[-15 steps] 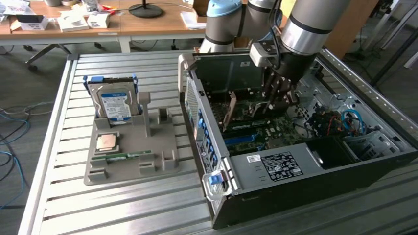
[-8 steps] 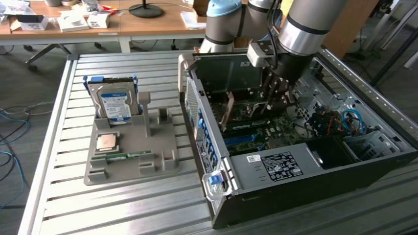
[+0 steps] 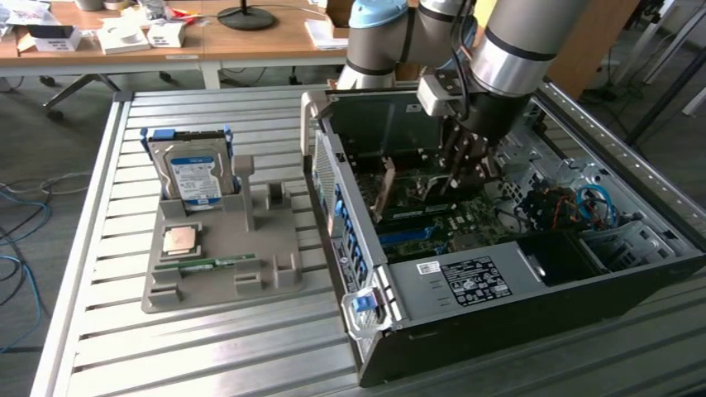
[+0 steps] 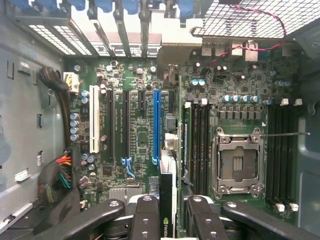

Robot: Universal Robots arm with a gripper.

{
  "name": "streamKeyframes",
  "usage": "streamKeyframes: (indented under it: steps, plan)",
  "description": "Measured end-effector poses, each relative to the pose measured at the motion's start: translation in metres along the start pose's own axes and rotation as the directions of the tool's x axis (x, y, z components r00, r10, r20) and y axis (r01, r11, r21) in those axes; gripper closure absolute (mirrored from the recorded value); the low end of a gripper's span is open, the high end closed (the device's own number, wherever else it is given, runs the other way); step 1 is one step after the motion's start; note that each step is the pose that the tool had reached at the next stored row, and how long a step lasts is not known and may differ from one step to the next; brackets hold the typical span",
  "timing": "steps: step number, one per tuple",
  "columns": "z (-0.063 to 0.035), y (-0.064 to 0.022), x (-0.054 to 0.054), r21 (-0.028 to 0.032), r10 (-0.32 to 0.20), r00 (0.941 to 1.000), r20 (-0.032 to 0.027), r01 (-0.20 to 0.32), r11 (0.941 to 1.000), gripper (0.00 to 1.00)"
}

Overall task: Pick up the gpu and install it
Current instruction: 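Insert the gpu into the slot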

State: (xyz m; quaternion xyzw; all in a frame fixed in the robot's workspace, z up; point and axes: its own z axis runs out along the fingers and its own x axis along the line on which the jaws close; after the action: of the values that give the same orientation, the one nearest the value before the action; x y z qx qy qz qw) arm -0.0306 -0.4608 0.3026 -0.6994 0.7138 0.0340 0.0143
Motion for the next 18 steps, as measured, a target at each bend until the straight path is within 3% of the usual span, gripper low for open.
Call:
streamKeyframes:
  steps: [18]
  plan:
    - [0.0035,0.0005,0.0015,0.0012,0.000,1.0000,0.0011,0.000,1.0000,0.74]
